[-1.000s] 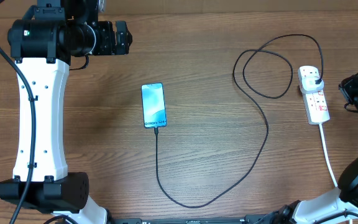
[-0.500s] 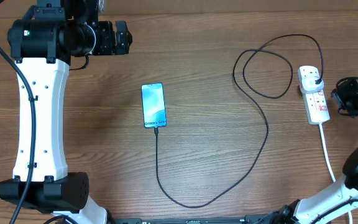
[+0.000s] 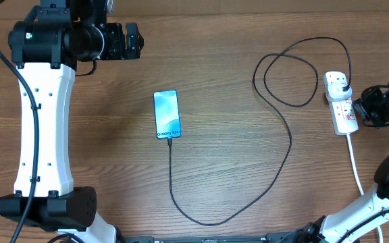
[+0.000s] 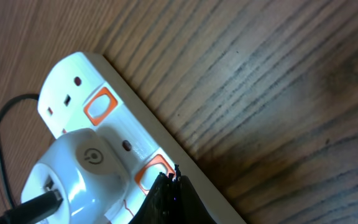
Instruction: Plug charger to phone and switch on socket
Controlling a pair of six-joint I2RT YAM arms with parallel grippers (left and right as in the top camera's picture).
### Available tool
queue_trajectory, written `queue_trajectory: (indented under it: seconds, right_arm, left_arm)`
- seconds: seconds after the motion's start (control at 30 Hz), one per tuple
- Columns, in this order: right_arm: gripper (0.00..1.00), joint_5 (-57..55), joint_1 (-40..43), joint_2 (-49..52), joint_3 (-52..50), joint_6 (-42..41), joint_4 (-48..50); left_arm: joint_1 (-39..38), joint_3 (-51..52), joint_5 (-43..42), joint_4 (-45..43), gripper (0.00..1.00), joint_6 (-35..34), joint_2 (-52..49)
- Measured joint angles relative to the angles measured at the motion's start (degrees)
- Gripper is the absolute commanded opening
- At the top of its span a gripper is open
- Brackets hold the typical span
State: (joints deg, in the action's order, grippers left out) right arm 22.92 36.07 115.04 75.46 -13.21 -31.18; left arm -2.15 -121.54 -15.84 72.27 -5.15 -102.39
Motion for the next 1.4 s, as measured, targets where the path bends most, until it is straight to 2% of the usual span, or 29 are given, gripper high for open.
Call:
queue_trajectory:
  seconds: [1.4]
  right_arm:
    - [0.04,0.70,-1.77,0.00,0.00,1.25,2.29]
  left_arm:
    - [0.00,0.00,0.00,0.00,0.99,0.00,0.00]
